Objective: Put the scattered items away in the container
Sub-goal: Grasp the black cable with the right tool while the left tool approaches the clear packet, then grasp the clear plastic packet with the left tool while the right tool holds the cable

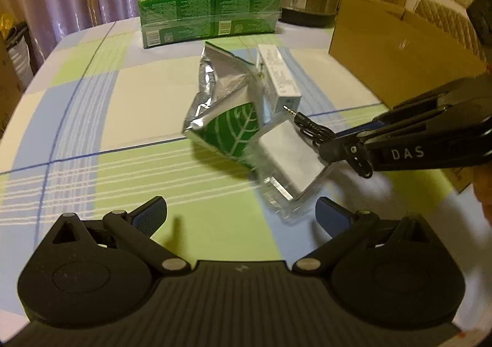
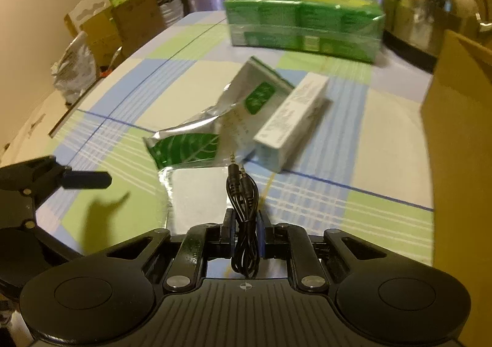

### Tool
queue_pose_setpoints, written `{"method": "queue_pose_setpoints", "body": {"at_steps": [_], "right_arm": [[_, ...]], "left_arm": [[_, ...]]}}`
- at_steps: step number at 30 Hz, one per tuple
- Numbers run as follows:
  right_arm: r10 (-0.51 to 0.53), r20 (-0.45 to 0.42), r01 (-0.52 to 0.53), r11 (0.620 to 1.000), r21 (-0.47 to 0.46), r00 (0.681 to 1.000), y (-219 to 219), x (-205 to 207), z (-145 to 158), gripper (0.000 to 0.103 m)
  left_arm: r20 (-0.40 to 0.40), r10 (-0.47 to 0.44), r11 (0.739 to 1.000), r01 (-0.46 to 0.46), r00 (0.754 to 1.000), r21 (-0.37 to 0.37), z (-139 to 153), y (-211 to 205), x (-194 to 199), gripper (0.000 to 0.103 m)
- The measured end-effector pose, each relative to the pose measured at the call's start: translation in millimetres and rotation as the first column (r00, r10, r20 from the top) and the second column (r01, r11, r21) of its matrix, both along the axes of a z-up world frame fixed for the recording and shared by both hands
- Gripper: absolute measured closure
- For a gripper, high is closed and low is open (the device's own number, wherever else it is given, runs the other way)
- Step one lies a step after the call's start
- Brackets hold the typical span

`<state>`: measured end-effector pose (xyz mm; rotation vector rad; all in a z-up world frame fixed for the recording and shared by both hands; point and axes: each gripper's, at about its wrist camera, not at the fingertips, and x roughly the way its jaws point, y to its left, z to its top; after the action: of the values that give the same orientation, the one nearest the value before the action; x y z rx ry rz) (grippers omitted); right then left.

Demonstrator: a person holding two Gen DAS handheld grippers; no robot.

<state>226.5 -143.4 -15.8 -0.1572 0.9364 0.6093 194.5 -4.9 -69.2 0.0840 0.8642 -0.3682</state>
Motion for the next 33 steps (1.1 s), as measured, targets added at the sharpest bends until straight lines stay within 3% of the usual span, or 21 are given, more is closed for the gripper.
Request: {"method": "queue_pose_setpoints", "body": {"at_steps": [2,8,15,20,24,29,33], "right_arm": [[-0.018,0.006,0.018,1.000,-0.002,1.000,-7,1,2,0.093],[0.002,-0.023,-0.004,0.998,-0.067,1.000,-15,4,-10,0.092],[0.086,-0.135,-0.083,0.996,0.031,0.987,-20,-12,-11,0.093],[-0.016,-0.124,0.019,1.000,0.022,0.992,-39,-16,-13,0.093],[-0.080,-0.107,0.081,0.997,0.010,0.991,-50,-20,-14,0.093],[-0.100,-0.096,0.102,0.995,0.016,0.990,-54,-24,-15,0.093],[-0.102,-0.093,0.104,0.994,0.017,0.990,-56,-27,-15,0.093]], "left_arm": [[-0.001,-0.001,1.000,0.001,1.000,-0.023,1,-2,0,0.002],[0.003,-0.018,1.000,0.018,1.000,0.005,-2,-9,-1,0.002],[0.007,0.000,1.000,0.000,1.000,0.007,-2,-4,0,0.002],[-0.005,0.006,0.999,-0.006,1.000,-0.046,-3,-6,0,0.002],[-0.028,0.099,0.987,-0.102,0.995,-0.128,-8,-9,5,0.002],[-0.003,0.153,0.982,-0.153,0.988,-0.112,-17,-28,6,0.007],[0.018,0.158,0.985,-0.157,0.987,-0.069,-25,-37,6,0.021]]}}
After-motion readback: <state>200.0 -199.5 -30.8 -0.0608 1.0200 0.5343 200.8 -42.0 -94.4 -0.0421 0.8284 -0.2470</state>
